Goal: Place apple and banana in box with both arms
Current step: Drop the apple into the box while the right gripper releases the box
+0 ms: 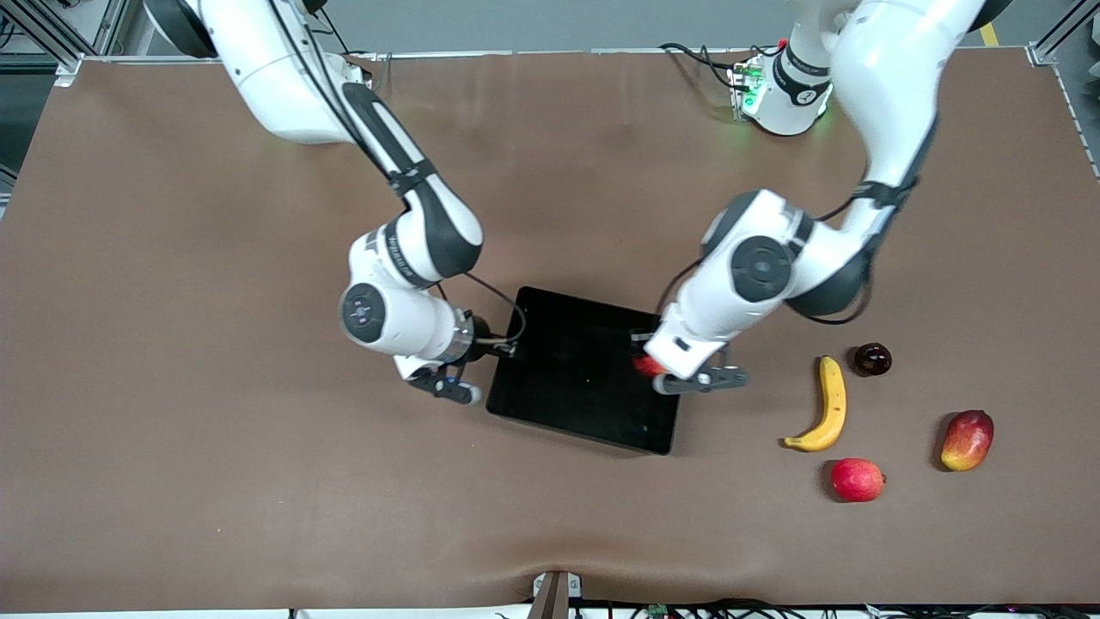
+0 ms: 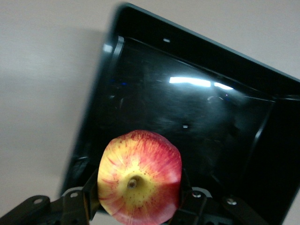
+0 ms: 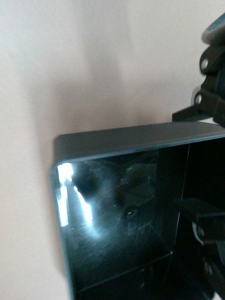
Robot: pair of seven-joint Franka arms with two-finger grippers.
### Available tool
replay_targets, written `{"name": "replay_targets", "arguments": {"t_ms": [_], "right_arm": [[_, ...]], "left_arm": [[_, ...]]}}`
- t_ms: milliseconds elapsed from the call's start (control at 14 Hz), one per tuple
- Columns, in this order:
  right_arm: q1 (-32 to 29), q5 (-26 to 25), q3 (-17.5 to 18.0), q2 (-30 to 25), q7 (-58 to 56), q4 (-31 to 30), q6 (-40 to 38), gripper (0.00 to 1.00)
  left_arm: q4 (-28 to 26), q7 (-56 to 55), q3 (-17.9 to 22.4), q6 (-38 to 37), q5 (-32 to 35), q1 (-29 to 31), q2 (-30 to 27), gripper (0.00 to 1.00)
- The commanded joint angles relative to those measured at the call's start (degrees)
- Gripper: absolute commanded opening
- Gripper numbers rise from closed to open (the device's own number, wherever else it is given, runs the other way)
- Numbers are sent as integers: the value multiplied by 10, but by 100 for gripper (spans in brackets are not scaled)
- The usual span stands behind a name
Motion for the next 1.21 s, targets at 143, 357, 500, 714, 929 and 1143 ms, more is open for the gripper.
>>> {"name": "replay_targets", "arguments": {"t_ms": [143,357,500,714,929,1143], "right_arm": [[-108,0,4,-70,-1,3,-104,100],[-169,-20,3,-106,-5,28,-215,100],[-189,-101,1,-145,-6,36,-270,100],[-202,-249,1,-210,-16,31,-311,100],[-249,-256,1,-256,-81,24,-386,100],[-302,-256,1,-319,-252,19,-399,100]], "left_arm": [[9,-8,5,46,94,-16,67,2],[8,-7,5,69,103,-21,91,8],[7,-6,5,72,104,-21,104,30],[7,-7,5,73,107,-28,112,100],[8,-6,6,69,110,-26,104,100],[9,-4,5,64,110,-13,69,100]]}}
